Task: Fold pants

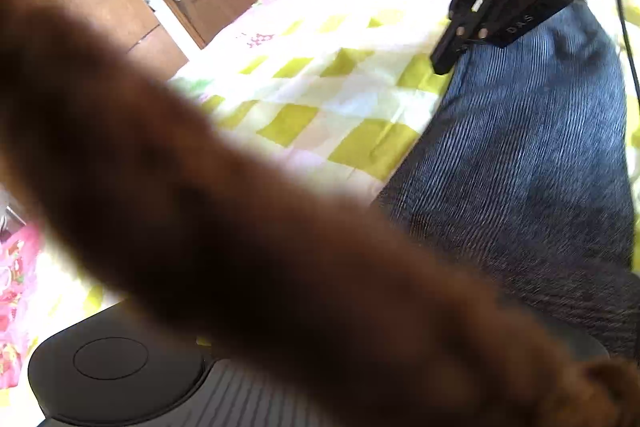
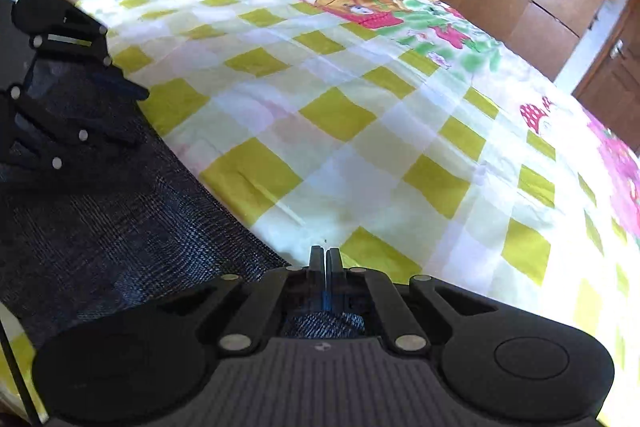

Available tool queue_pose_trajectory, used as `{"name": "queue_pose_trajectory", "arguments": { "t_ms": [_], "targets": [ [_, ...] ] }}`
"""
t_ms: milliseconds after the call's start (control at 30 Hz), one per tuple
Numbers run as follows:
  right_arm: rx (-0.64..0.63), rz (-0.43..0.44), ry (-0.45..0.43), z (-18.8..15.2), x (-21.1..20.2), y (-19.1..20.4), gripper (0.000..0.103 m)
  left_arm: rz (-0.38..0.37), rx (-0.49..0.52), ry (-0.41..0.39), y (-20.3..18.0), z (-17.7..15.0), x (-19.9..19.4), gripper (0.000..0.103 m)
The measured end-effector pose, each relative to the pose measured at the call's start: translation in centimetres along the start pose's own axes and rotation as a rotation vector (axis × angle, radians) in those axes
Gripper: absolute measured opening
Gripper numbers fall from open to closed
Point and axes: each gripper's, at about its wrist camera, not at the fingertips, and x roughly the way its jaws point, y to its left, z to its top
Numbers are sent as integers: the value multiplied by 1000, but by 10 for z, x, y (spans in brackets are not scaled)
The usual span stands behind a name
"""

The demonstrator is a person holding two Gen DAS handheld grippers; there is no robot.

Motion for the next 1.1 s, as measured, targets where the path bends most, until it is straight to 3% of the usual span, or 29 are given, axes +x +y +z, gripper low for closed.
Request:
{"name": "queue_pose_trajectory", "arguments": {
  "t_ms": [133, 200, 233, 267, 367, 467, 567, 767, 967, 1100],
  "targets": [
    [253, -42, -40, -33, -45, -15, 23, -29, -19, -70, -15, 11, -27, 35],
    [387, -66, -44, -56, -69, -17, 29, -88, -22, -89, -28, 17, -32, 35],
    [462, -84, -42, -70, -81, -19, 37, -115, -19, -94, -36, 19, -32, 35],
    [524, -97, -39, -84, -92, -19, 45, -145, -16, -90, -46, 20, -30, 35],
    [648, -156, -19, -119, -110, -20, 54, -213, -3, -37, -70, 21, -10, 36],
    [813, -198, -6, -146, -111, -29, 55, -200, 12, -35, -85, 24, 4, 35],
    [1025, -241, -56, -171, -114, -40, 55, -188, -31, -47, -82, 37, 5, 35],
    [1193, -431, -134, -194, -118, -64, 55, -176, -46, -62, -93, 54, 18, 35],
    [1366, -447, -267, -214, -107, -92, 56, -188, -60, -66, -101, 68, 28, 36],
    [1483, -413, -383, -224, -102, -102, 57, -196, -78, -48, -99, 68, 31, 37]
  ]
}}
